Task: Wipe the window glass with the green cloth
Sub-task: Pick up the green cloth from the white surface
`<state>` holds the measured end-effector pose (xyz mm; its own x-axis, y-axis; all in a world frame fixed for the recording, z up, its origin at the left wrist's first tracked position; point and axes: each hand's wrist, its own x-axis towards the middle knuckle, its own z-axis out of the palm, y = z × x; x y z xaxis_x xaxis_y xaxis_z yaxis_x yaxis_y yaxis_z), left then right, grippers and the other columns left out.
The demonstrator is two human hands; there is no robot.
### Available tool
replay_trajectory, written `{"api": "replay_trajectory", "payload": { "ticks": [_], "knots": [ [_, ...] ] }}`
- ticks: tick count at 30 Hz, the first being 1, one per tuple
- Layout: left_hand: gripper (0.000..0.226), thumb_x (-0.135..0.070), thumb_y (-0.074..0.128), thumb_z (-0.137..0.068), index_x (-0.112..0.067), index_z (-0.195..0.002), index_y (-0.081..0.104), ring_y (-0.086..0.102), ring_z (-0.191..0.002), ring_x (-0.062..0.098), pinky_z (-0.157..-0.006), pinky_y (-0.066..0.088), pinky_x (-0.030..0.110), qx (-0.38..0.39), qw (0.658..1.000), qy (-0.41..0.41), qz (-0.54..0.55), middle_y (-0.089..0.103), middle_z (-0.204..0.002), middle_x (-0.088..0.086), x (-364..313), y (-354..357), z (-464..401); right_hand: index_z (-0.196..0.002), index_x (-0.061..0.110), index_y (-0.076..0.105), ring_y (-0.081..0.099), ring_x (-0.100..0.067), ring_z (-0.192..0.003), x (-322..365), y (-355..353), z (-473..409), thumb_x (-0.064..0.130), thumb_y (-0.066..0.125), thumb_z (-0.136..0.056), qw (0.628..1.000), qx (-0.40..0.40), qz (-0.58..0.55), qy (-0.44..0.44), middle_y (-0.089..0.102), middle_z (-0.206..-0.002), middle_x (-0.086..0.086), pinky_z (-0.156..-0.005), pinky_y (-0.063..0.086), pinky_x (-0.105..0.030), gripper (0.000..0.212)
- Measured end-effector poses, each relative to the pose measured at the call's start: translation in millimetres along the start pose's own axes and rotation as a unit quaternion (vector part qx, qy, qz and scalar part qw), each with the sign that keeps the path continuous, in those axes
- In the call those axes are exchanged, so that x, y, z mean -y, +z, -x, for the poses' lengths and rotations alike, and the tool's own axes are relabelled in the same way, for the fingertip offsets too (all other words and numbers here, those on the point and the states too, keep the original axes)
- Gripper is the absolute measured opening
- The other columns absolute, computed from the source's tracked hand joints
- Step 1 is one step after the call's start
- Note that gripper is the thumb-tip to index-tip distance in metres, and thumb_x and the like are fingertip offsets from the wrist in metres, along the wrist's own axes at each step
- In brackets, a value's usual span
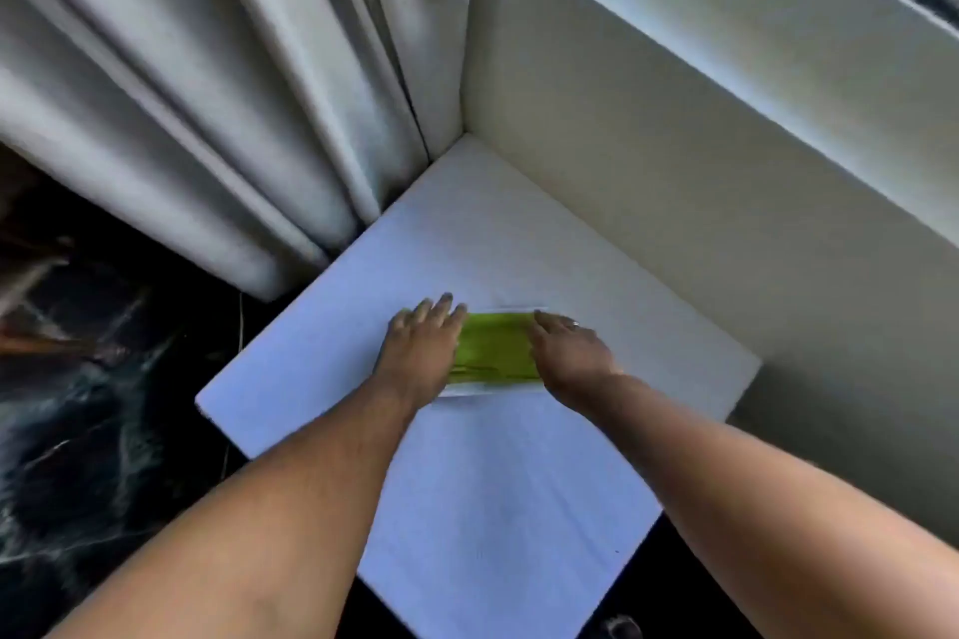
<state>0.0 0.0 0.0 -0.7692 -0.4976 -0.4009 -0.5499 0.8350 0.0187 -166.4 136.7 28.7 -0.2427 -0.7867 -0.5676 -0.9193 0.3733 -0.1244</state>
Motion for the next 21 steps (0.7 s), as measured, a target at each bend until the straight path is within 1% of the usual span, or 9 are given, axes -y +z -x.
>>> {"api": "replay_trajectory", "payload": {
  "ticks": [1, 3, 5, 8, 11, 16, 18, 19, 21],
  "knots": [
    [0.054, -0.025, 0.063, -0.09, -0.018, -0.142, 0.05, 0.06, -0.125, 0.028, -0.098, 0.05, 0.045, -0.018, 1.0, 0.002, -0.002, 0.058, -0.145, 0.007, 5.3, 7.8, -11.9, -0.141, 0.012, 0.042, 0.048, -0.036, -0.129, 2.9, 4.8, -17.3, 0.013, 0.051, -0.094, 1.0, -0.003, 0.014, 0.015, 0.043, -0.149, -0.013, -0.099, 0.047, -0.043, 0.048],
    [0.041, -0.03, 0.076, -0.078, -0.025, -0.117, 0.065, 0.071, -0.09, 0.022, -0.078, 0.051, 0.038, -0.027, 0.999, 0.0, -0.028, 0.075, -0.103, -0.001, 13.0, 16.5, -24.5, -0.127, 0.01, 0.053, 0.059, -0.037, -0.108, 3.3, 14.0, -39.4, 0.008, 0.052, -0.09, 0.998, -0.053, 0.026, 0.021, 0.055, -0.126, -0.015, -0.085, 0.05, -0.043, 0.037],
    [0.029, -0.035, 0.085, -0.066, -0.027, -0.087, 0.066, 0.067, -0.071, 0.02, -0.069, 0.046, 0.034, -0.024, 0.997, -0.002, -0.068, 0.068, -0.077, -0.004, 19.8, 18.8, -28.9, -0.097, 0.008, 0.064, 0.063, -0.036, -0.08, 5.3, 19.0, -48.7, 0.003, 0.064, -0.075, 0.995, -0.074, 0.07, 0.02, 0.061, -0.095, -0.015, -0.065, 0.052, -0.041, 0.023],
    [0.027, -0.043, 0.085, -0.068, -0.028, -0.08, 0.066, 0.064, -0.071, 0.019, -0.069, 0.045, 0.035, -0.031, 0.996, -0.009, -0.082, 0.065, -0.078, -0.005, 27.0, 19.6, -25.2, -0.075, 0.011, 0.062, 0.061, -0.032, -0.06, 0.0, 26.0, -50.6, 0.005, 0.078, -0.055, 0.988, -0.106, 0.093, 0.065, 0.06, -0.071, -0.01, -0.051, 0.046, -0.034, 0.026],
    [0.015, -0.034, 0.077, -0.08, -0.028, -0.088, 0.066, 0.065, -0.083, 0.021, -0.077, 0.044, 0.037, -0.014, 0.998, -0.014, -0.065, 0.067, -0.088, -0.004, 27.6, 10.2, -29.9, -0.071, 0.011, 0.063, 0.061, -0.031, -0.058, -8.5, 21.5, -53.1, 0.009, 0.083, -0.051, 0.986, -0.111, 0.079, 0.094, 0.061, -0.067, -0.01, -0.05, 0.046, -0.032, 0.028],
    [0.011, -0.032, 0.067, -0.09, -0.026, -0.098, 0.062, 0.065, -0.095, 0.023, -0.091, 0.039, 0.038, -0.007, 1.0, -0.015, 0.018, 0.069, -0.095, -0.003, 27.6, -2.2, -35.6, -0.066, 0.016, 0.062, 0.06, -0.027, -0.049, -22.6, 21.6, -51.6, 0.011, 0.088, -0.044, 0.988, -0.116, 0.084, 0.052, 0.06, -0.057, -0.004, -0.045, 0.042, -0.027, 0.034],
    [0.013, -0.028, 0.064, -0.091, -0.025, -0.103, 0.062, 0.064, -0.099, 0.025, -0.092, 0.04, 0.039, 0.02, 0.998, -0.006, 0.053, 0.067, -0.101, -0.001, 26.9, -6.2, -36.6, -0.075, 0.011, 0.063, 0.064, -0.03, -0.058, -24.4, 20.7, -51.5, 0.006, 0.08, -0.058, 0.989, -0.13, 0.053, 0.048, 0.065, -0.063, -0.008, -0.051, 0.047, -0.03, 0.024],
    [0.017, -0.026, 0.062, -0.091, -0.023, -0.107, 0.063, 0.063, -0.101, 0.027, -0.093, 0.042, 0.039, 0.039, 0.997, 0.0, 0.072, 0.065, -0.106, 0.002, 27.0, -7.4, -35.8, -0.086, 0.009, 0.064, 0.067, -0.033, -0.071, -24.1, 21.1, -51.7, 0.005, 0.071, -0.071, 0.989, -0.139, 0.021, 0.042, 0.068, -0.074, -0.012, -0.059, 0.049, -0.032, 0.018],
    [0.024, -0.023, 0.06, -0.089, -0.019, -0.112, 0.065, 0.062, -0.1, 0.03, -0.09, 0.047, 0.038, 0.081, 0.989, 0.003, 0.125, 0.061, -0.11, 0.007, 25.7, -17.2, -29.0, -0.106, 0.012, 0.063, 0.064, -0.035, -0.095, -29.2, 18.0, -46.7, 0.01, 0.057, -0.086, 0.991, -0.1, -0.046, 0.077, 0.066, -0.1, -0.012, -0.075, 0.047, -0.035, 0.022]
  ]
}}
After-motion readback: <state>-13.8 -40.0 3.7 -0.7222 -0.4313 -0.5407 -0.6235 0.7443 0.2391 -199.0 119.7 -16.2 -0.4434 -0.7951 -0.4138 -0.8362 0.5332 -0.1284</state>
